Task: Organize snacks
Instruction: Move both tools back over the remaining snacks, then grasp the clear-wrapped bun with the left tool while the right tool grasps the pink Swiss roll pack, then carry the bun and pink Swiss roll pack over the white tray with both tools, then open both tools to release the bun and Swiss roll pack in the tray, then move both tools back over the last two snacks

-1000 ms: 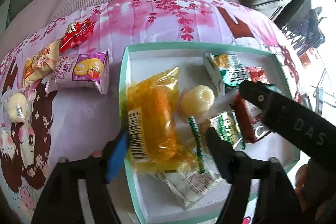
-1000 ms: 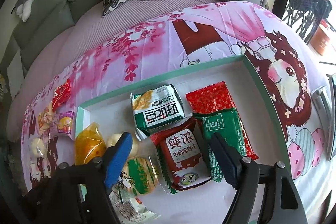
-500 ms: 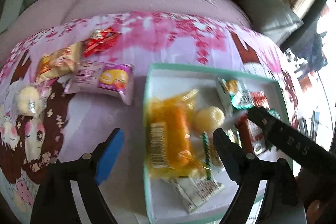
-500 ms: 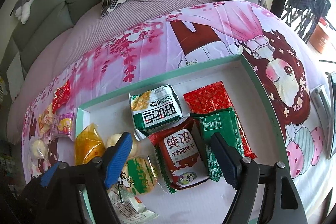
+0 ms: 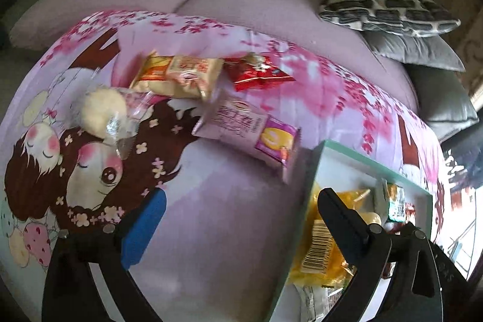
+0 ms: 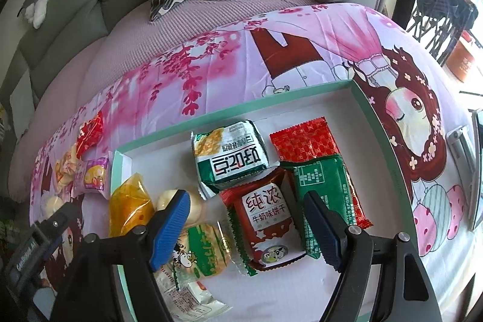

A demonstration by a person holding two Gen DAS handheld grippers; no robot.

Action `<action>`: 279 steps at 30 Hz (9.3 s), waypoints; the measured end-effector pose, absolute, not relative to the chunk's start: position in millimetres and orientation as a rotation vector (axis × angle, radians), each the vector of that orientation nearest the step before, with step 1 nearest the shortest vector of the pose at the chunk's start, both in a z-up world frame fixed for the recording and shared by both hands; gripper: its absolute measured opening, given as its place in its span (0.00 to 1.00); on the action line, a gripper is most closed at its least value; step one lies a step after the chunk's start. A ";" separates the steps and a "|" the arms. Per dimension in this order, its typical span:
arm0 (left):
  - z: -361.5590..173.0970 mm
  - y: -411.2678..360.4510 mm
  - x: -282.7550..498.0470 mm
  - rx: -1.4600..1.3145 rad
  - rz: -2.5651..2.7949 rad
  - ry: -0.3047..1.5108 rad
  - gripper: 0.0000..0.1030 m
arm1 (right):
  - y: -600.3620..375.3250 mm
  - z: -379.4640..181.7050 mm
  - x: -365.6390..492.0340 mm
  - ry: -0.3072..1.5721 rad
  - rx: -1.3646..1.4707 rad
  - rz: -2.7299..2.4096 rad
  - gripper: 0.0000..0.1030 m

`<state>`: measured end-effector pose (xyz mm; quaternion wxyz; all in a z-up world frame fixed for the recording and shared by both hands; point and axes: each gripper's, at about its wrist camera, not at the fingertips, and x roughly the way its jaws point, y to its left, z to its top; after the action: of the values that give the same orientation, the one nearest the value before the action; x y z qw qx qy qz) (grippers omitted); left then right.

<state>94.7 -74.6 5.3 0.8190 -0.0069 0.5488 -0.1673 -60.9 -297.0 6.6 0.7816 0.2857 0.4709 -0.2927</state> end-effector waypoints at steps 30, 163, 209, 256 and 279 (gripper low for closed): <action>5.2 47.8 144.5 -0.162 -0.051 1.149 0.98 | -234.7 21.6 -26.2 0.972 0.413 -0.457 1.00; 28.0 -175.6 -12.1 0.271 -0.824 1.123 0.65 | -301.2 30.5 -109.3 0.905 0.596 -0.650 0.40; 23.1 -176.9 -9.3 0.299 -0.797 1.144 0.87 | -305.6 18.8 -108.2 0.942 0.636 -0.683 0.69; 33.9 -74.2 85.7 -0.002 -0.379 1.061 1.00 | -286.6 26.3 -92.7 0.882 0.538 -0.600 1.00; -15.5 -22.9 251.2 -0.007 -0.345 1.242 1.00 | -241.7 41.8 146.7 1.030 0.523 -0.210 1.00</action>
<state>251.2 -22.9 -15.5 0.7993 -0.0032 0.5791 -0.1606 146.7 -241.7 41.8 0.8325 0.2466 0.4861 -0.0992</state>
